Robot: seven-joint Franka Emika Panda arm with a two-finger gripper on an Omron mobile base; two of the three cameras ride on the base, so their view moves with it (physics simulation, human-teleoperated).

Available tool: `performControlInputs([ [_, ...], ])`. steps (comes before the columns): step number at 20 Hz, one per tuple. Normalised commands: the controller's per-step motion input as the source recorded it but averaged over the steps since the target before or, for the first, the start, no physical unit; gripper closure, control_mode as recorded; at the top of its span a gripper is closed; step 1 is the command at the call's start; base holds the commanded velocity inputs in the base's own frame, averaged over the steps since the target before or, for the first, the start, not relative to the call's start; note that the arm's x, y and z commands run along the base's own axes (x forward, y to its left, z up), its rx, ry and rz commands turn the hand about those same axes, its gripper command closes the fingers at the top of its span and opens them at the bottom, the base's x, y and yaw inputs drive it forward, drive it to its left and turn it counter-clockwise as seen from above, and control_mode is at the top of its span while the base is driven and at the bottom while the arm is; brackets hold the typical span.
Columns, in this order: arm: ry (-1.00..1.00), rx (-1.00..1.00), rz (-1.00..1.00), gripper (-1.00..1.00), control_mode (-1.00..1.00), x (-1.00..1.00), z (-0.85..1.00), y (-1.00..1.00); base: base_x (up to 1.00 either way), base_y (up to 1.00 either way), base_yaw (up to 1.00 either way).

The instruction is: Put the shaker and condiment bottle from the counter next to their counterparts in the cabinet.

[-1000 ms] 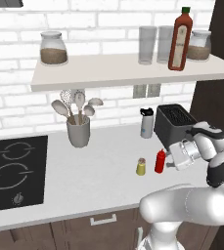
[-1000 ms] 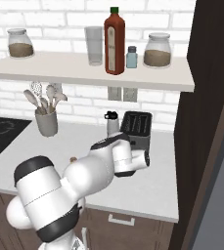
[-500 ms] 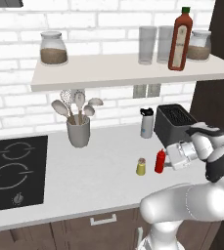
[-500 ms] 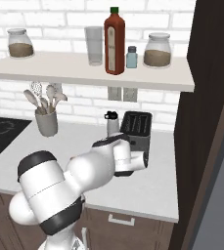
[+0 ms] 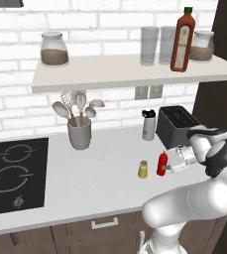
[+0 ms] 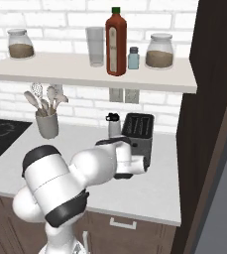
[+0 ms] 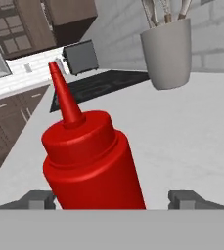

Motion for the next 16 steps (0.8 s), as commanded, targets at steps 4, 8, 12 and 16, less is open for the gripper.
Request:
performControlInputs([
  [4,0.08,0.0,0.0,1.0,-1.0,0.06,-0.08,0.02,0.0,0.0,0.0],
  [8,-0.07,0.0,-0.05,1.0,-1.0,-0.02,0.15,-0.07,0.0,0.0,0.0],
  [12,-0.08,0.01,-0.11,1.0,-1.0,-0.1,0.42,0.0,0.0,0.0,0.0],
  [16,-0.01,0.12,-0.08,1.0,-1.0,-0.26,0.53,0.0,0.0,0.0,0.0],
])
